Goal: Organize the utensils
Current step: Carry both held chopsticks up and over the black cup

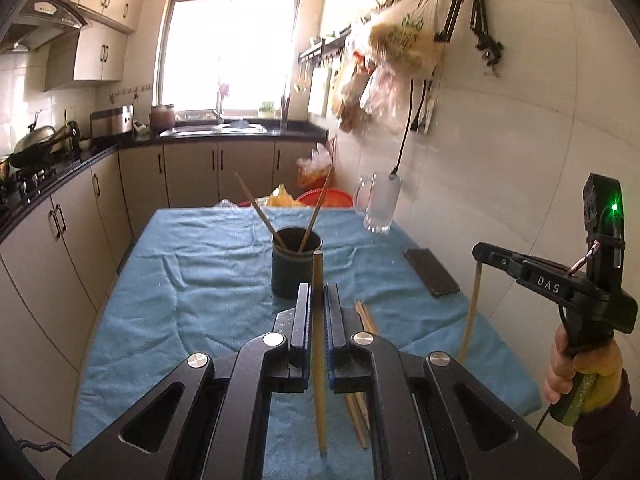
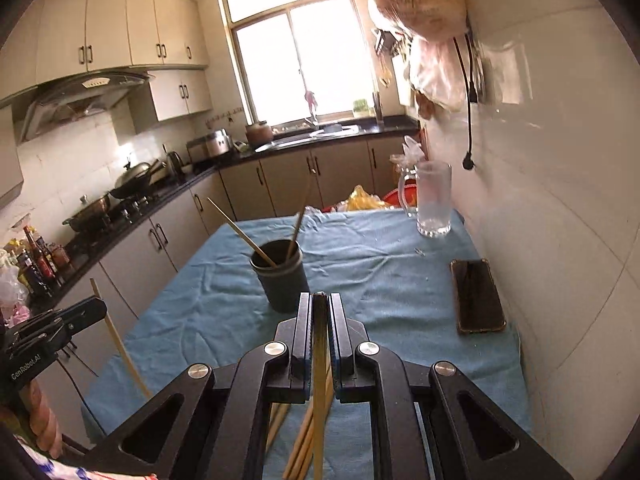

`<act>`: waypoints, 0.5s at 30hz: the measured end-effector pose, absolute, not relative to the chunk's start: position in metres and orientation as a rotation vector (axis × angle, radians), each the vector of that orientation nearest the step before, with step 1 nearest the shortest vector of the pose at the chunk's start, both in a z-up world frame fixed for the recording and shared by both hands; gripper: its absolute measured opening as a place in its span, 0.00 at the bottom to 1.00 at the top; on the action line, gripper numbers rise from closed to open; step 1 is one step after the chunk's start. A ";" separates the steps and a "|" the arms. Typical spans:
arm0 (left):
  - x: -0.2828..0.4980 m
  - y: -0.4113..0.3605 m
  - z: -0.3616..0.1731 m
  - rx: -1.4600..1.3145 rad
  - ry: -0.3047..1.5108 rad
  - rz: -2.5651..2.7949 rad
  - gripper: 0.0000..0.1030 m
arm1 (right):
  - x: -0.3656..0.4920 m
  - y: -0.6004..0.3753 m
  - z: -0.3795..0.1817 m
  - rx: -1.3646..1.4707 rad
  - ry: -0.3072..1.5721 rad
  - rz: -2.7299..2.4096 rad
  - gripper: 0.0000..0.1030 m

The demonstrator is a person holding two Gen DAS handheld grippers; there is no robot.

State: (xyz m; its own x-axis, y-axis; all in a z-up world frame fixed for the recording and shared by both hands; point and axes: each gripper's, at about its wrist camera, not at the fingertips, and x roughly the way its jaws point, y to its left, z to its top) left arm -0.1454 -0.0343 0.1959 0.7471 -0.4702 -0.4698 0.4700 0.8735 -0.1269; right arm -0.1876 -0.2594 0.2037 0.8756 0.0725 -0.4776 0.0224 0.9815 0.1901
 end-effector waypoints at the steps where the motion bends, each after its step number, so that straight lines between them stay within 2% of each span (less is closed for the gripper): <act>1: -0.146 -0.034 0.200 -0.002 0.501 -0.515 0.05 | -0.188 -0.260 0.205 0.192 0.499 0.028 0.07; 15: -0.081 -0.043 0.251 -0.047 0.438 -0.487 0.05 | -0.134 -0.246 0.262 0.144 0.397 0.046 0.07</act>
State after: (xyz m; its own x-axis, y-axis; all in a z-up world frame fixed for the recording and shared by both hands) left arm -0.0814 -0.0425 0.2508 0.7934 -0.4625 -0.3958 0.4425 0.8847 -0.1468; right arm -0.1341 -0.2460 0.2620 0.9213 0.0732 -0.3820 -0.0167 0.9887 0.1491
